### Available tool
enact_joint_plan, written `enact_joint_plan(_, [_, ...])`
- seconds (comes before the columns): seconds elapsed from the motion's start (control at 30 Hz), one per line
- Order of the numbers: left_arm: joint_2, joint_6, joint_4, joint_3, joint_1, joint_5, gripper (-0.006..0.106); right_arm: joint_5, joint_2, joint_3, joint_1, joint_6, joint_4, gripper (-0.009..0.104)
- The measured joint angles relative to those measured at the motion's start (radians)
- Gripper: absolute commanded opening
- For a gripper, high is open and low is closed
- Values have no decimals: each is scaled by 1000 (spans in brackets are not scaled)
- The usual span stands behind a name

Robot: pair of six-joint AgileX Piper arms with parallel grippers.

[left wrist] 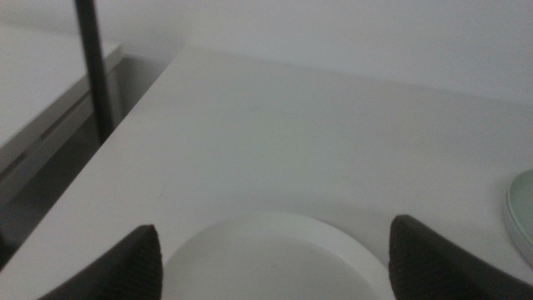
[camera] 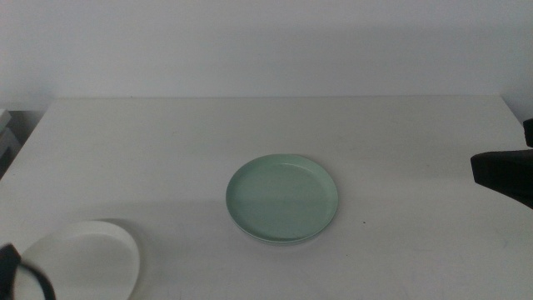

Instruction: Stack the three bowls on top of each other.

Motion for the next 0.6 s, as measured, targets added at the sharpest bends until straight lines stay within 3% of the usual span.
enact_joint_plan(0.33, [382,0,-1,-477,19,476,89,0,0,0,0,0,0,65])
enact_joint_plan(0.6, [535,0,-1,-570,19,614,89,0,0,0,0,0,0,65])
